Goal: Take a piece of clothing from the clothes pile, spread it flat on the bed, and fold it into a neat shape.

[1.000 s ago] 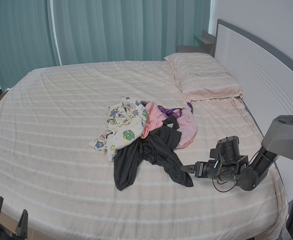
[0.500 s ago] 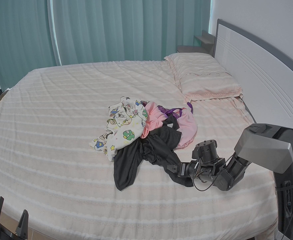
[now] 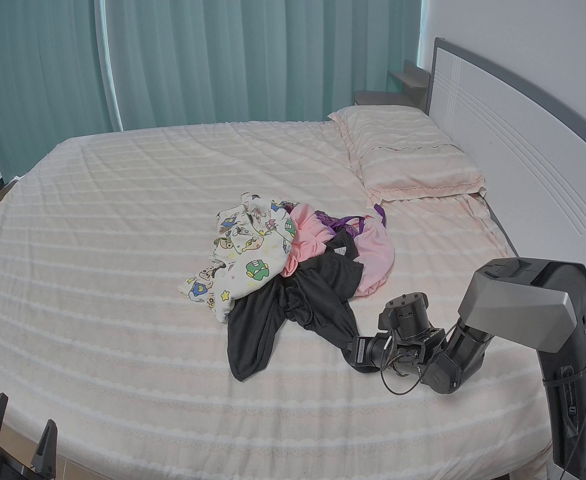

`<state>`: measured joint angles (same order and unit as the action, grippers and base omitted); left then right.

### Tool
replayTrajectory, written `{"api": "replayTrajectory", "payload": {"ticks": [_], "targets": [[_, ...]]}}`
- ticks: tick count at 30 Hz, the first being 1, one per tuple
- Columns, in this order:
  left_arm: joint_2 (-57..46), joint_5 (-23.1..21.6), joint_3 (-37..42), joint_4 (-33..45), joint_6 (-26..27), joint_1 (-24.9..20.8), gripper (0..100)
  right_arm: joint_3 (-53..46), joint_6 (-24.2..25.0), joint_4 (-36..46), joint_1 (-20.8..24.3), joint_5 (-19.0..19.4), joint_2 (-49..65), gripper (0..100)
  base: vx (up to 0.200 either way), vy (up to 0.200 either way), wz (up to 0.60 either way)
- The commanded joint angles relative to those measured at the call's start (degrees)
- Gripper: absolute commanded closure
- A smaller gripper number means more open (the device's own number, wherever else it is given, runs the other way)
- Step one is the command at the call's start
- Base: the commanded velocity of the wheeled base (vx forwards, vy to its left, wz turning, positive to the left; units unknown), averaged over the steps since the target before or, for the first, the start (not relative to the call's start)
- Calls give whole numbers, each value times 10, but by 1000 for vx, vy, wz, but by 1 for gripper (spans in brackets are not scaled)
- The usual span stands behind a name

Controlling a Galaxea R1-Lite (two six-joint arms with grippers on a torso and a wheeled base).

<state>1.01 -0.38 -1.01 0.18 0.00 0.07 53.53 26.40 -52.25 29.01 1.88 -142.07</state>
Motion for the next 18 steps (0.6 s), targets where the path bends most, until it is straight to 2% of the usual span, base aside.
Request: {"api": "replayTrajectory", "payload": {"ticks": [1,3,6,8,10,12,13,14,16,18], "targets": [[-9,-9,10,0,1,0,0,-58,17,-39,-12,45,36,100,0,0,0],[-9,-18,9,-1,0,0,0,-72,33,-62,-20,64,43,100,0,0,0],[-9,-18,9,-1,-1,0,0,-77,47,-74,-25,64,44,100,0,0,0],[-1,-21,-61,-20,-52,0,0,-100,72,-108,-26,64,50,100,0,0,0],[67,-25,-170,3,-128,-2,0,-128,88,-140,-26,64,58,100,0,0,0],[152,-38,-191,39,-129,-2,0,-145,93,-167,-21,64,62,100,0,0,0],[152,-38,-191,39,-129,-2,0,-145,93,-167,-21,64,62,100,0,0,0],[197,-71,-190,39,-119,-9,0,-164,95,-188,-12,63,69,100,0,0,0],[226,-147,-168,38,-117,-34,0,-183,95,-211,-7,64,75,100,0,0,0],[257,-197,-156,38,-113,-49,0,-193,96,-227,-7,63,71,100,0,0,0]]}}
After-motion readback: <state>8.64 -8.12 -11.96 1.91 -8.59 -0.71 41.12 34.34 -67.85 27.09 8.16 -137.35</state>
